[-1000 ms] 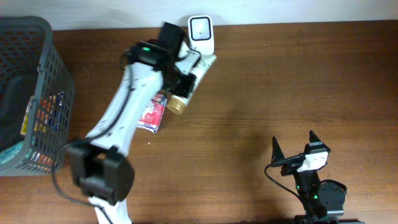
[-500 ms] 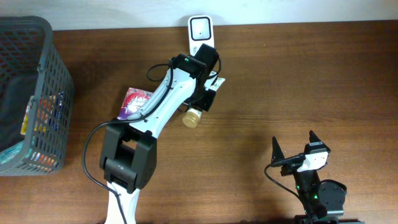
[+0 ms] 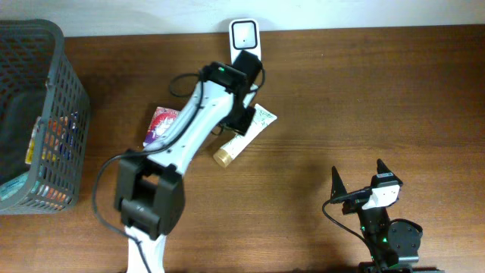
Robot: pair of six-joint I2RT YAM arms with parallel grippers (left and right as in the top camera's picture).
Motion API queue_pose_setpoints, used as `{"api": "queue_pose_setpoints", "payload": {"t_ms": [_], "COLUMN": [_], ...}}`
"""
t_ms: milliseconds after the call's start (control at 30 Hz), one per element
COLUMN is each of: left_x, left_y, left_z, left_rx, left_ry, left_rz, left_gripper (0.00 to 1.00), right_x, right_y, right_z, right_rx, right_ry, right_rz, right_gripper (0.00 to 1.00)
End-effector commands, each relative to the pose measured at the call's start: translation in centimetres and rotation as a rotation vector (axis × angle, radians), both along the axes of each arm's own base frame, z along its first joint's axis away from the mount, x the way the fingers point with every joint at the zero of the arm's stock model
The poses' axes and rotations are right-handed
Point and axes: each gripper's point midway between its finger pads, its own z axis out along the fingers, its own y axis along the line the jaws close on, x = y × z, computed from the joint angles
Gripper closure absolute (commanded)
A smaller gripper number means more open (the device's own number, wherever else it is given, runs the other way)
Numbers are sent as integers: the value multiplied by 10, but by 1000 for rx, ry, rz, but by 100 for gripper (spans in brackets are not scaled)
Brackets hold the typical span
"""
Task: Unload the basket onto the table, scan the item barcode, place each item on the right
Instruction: 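Carry the white Pantene tube out and set it beside the red pack, then reach into the basket and grasp the blue-and-orange food pouch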
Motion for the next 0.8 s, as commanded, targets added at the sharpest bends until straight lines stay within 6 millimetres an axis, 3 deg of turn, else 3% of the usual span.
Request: {"api": "queue_pose_setpoints", "payload": {"t_ms": [0,100,200,300,433,533,667,767], "left_x": [28,20,-2,-39,-71,-83,-83,-68], "left_y": [61,131,202,284,349,385,427,446], "left_z": [149,229,276,310,320,316,303,276], "left_rx": [1,-20,2,94,209,244,224,187], "left_ry": [-418,-625,-747,-845,-862,-848,-829,-752], "left_rz": [141,306,455,655,792,884,968,923], "left_gripper": [39,29,19,5,1,0,1,1], "right_x": [0,0,0,0,0,0,0,0], "right_y": [1,1,1,1,1,1,1,1], "right_z": [-3,-3,-3,-3,-3,-3,-3,-3], "right_rx": [7,7,7,7,7,7,7,7], "right_ry": [4,4,4,4,4,4,4,4], "right_rz": [1,1,1,1,1,1,1,1], "right_gripper": [1,1,1,1,1,1,1,1]}}
